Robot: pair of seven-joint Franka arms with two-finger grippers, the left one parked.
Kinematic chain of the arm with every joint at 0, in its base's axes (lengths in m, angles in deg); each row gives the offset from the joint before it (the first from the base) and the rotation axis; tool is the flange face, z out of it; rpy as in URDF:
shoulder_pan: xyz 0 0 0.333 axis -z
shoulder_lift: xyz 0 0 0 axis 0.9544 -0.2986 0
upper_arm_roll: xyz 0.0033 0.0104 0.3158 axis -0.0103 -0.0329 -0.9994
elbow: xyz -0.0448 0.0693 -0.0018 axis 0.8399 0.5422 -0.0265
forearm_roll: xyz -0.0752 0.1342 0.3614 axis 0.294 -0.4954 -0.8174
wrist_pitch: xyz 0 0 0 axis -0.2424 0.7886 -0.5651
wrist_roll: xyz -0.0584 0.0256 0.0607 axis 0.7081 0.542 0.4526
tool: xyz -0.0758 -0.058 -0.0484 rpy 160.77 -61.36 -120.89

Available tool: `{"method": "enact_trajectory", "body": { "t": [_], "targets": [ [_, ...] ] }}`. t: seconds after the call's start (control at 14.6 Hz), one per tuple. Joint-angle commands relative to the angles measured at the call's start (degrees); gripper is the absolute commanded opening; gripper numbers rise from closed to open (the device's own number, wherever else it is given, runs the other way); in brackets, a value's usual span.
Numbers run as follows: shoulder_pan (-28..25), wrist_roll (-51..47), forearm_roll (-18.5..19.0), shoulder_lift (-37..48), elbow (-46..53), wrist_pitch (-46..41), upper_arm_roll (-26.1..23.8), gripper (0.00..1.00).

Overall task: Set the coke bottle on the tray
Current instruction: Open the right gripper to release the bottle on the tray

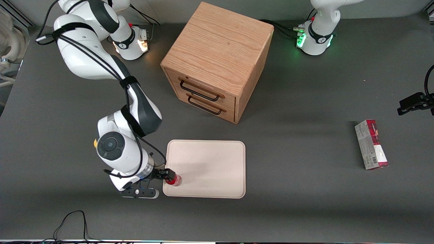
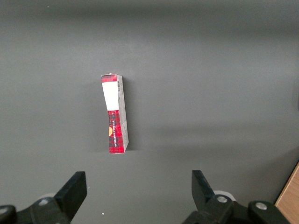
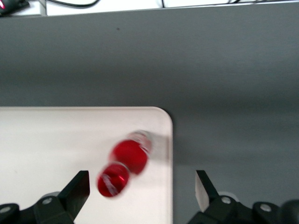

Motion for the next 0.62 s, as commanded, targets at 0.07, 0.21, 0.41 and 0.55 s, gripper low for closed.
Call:
{"method": "enact_trajectory", "body": {
  "t": [0.07, 0.21, 0.41, 0.55],
  "targets": [
    [0.6, 12.04, -13.49, 16.54, -17.52, -1.15, 9.43, 1.0],
    [3.04, 17.61, -15.55, 24.71, -25.33, -3.42, 11.12, 1.0],
    [5.95, 21.57, -15.02, 35.62, -33.44, -8.25, 11.39, 1.0],
    [7.62, 21.76, -13.89, 40.82, -35.92, -11.41, 11.56, 1.0]
  ]
}}
